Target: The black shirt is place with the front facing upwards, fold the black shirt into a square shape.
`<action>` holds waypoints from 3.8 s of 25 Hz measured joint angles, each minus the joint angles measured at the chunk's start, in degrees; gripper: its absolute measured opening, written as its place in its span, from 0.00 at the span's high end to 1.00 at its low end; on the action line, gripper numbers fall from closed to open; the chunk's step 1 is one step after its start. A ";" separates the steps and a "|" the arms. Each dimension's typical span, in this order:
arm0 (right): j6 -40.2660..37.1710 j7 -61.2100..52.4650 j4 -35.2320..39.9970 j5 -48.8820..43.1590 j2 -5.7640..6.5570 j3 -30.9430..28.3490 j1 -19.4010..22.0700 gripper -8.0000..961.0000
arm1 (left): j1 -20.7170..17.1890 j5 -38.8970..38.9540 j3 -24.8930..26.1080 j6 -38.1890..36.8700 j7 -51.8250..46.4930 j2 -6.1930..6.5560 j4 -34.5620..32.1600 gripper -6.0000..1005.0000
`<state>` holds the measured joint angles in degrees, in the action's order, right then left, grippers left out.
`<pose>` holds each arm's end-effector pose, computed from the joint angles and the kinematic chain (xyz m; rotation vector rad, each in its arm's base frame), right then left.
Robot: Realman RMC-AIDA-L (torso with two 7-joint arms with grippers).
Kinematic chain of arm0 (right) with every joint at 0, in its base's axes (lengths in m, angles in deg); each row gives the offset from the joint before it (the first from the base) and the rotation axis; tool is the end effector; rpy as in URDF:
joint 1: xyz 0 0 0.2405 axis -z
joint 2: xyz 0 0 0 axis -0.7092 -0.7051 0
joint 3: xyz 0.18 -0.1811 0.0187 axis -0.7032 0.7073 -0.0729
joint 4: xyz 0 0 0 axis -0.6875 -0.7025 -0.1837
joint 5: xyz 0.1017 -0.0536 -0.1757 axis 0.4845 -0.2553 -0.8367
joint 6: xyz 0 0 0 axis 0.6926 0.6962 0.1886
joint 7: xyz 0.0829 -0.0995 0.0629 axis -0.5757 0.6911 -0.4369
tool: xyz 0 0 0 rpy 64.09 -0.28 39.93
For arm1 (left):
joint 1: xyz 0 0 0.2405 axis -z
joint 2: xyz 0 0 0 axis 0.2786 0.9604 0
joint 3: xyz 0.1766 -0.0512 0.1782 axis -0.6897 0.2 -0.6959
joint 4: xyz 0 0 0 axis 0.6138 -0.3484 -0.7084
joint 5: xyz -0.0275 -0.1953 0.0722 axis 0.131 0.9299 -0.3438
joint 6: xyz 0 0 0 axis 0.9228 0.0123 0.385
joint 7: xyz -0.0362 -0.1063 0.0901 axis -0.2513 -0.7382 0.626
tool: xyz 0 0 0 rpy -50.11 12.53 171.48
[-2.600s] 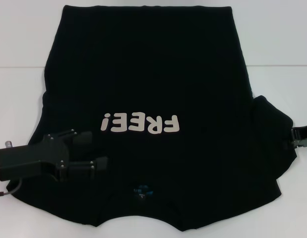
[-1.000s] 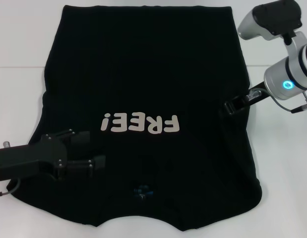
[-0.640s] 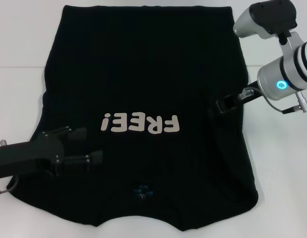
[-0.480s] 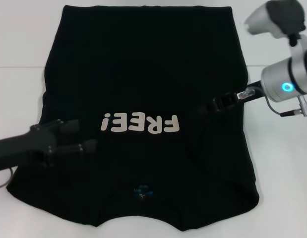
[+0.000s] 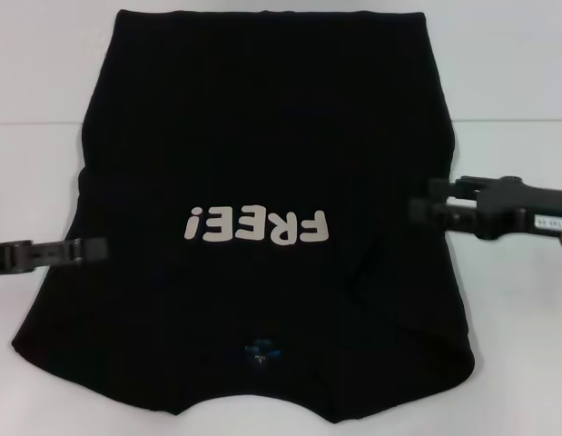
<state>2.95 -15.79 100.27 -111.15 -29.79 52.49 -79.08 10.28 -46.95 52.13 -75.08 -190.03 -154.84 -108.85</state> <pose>0.2530 0.3710 0.0253 -2.5806 0.8675 0.6992 -0.3213 0.3161 0.0915 -2.3774 -1.4594 -0.7303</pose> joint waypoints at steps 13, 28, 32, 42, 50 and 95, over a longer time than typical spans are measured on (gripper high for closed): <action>-1.26 23.71 -3.94 -1.60 -3.74 -0.49 7.31 0.12 | 7.05 -26.13 -4.47 -6.52 -36.46 1.38 -13.79 0.07; -0.24 27.11 -5.66 -1.63 -3.77 -0.66 7.13 0.03 | 9.27 -35.25 -4.71 5.91 -39.14 1.15 -4.42 0.07; -0.25 26.81 -5.65 -1.62 -3.60 -0.51 7.01 0.03 | 9.19 -35.59 -4.78 8.44 -38.81 1.23 -3.19 0.07; -0.53 26.67 -5.25 -1.62 -3.51 -0.39 6.83 0.04 | 9.07 -35.91 -4.74 9.23 -38.83 1.38 -2.58 0.07; -0.45 26.68 -5.51 -1.62 -3.56 -0.38 6.84 0.04 | 10.18 -35.40 -4.59 9.16 -38.08 0.53 -1.22 0.07; -11.78 -46.48 3.94 -40.25 5.35 -0.75 -11.34 0.09 | 10.95 -33.83 -3.63 6.91 -31.72 0.28 -3.23 0.99</action>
<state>-8.84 -62.27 104.20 -151.40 -24.44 51.74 -90.42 21.23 -80.79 48.50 -68.17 -221.75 -154.56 -112.07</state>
